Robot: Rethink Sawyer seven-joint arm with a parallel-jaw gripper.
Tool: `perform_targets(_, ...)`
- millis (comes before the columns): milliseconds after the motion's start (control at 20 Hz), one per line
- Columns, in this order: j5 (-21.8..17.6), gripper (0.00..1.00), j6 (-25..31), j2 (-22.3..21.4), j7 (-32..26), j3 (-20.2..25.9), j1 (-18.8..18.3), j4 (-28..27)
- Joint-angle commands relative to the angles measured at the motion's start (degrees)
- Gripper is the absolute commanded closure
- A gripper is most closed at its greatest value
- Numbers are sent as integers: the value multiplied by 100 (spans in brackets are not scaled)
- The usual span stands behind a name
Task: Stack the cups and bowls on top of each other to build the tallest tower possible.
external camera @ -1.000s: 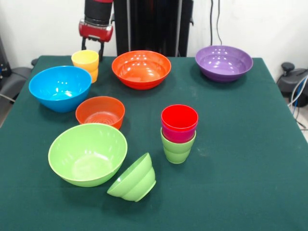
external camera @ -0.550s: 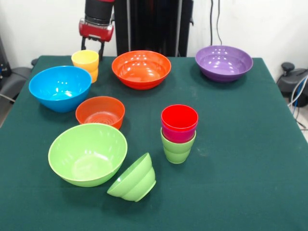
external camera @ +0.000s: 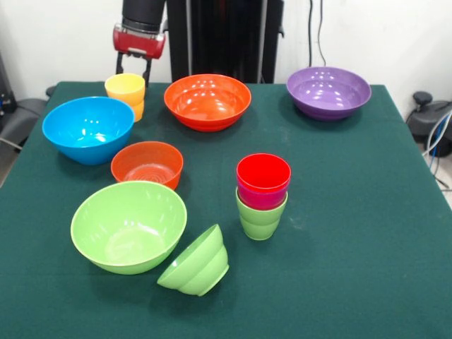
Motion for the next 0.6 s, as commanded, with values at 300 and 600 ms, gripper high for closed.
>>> perform_targets(300, -465, 0, 1041, -362, 387, 728, 130, -551)
perform_targets(600, -740, 0, 1400, -679, 534, 917, 72, -490)
